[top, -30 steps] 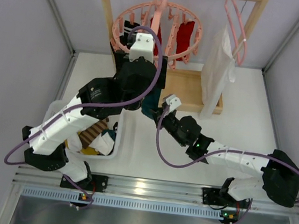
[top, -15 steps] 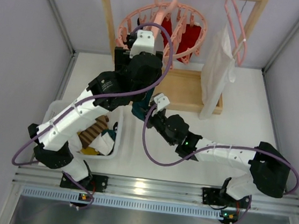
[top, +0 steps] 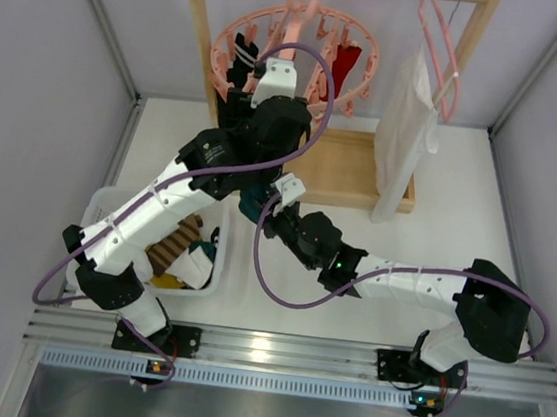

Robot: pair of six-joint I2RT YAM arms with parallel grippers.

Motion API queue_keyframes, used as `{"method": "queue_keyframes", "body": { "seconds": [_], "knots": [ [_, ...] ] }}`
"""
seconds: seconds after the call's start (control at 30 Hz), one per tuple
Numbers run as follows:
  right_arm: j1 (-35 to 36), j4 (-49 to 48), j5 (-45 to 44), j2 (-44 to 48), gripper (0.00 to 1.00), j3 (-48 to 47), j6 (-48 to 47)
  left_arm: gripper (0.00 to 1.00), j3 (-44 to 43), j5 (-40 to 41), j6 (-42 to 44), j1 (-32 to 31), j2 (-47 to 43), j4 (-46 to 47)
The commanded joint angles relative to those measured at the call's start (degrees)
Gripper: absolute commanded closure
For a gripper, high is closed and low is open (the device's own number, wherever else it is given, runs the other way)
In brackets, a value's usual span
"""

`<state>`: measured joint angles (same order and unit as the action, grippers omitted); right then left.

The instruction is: Remove the socks clipped to the hanger

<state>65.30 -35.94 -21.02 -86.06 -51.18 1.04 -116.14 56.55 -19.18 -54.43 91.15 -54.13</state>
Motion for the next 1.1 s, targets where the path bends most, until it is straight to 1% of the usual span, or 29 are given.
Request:
{"method": "queue_keyframes", "body": {
  "seconds": [0.0, 0.17, 0.27, 0.37, 0.4, 0.47, 0.6, 0.63, 0.67, 0.7, 0.73, 0.93, 1.07],
  "knots": [
    [2.0, -1.4, -0.5, -0.3, 1.0, -3.2, -2.4, 0.18, -0.5, -2.0, 0.5, 2.4, 1.0, 0.6],
    [2.6, -0.3, -0.7, -1.8, 1.0, -5.0, -3.1, 0.2, -1.4, -4.2, 0.2, 2.4, 2.0, 0.7],
    [2.8, -0.1, -0.7, -2.7, 1.0, -5.7, -3.2, 0.2, -1.8, -4.3, 0.4, 2.4, 2.4, 0.7],
    [3.3, -0.3, -0.7, -3.2, 1.0, -6.2, -3.5, 0.23, -2.7, -3.2, 0.9, 2.4, 3.4, 0.7],
    [3.4, -0.3, -0.7, -3.6, 1.0, -6.4, -3.6, 0.27, -3.0, -2.9, 1.1, 2.4, 3.3, 0.7],
    [3.7, -0.3, -0.8, -3.8, 1.0, -6.5, -3.7, 0.3, -3.3, -1.7, 1.5, 2.4, 3.5, 0.7],
    [4.0, -0.4, -0.9, -4.0, 1.0, -6.3, -3.7, 0.39, -3.9, -0.3, 2.6, 2.5, 3.9, 0.8],
    [4.0, -0.4, -0.9, -4.0, 1.0, -6.2, -3.7, 0.43, -4.0, -0.3, 2.5, 2.5, 4.0, 0.8],
    [4.0, -0.6, -0.9, -4.0, 1.0, -6.2, -3.7, 0.46, -4.0, -0.4, 2.5, 2.8, 4.2, 0.7],
    [4.1, -0.8, -0.9, -3.9, 1.0, -6.0, -3.7, 0.5, -3.9, -1.0, 2.5, 3.0, 4.2, 0.8],
    [4.2, -0.9, -1.0, -3.9, 1.0, -6.0, -3.7, 0.58, -3.8, -1.4, 2.4, 3.1, 4.3, 0.8],
    [4.4, -2.8, -1.6, -2.4, 1.0, -3.5, -3.8, 0.8, -3.7, -4.3, 2.0, 4.2, 4.5, 0.9],
    [4.5, -4.1, -3.2, -0.3, 1.0, 1.4, -3.2, 0.82, -3.5, -5.2, 1.8, 5.0, 4.3, 1.0]
  ]
}}
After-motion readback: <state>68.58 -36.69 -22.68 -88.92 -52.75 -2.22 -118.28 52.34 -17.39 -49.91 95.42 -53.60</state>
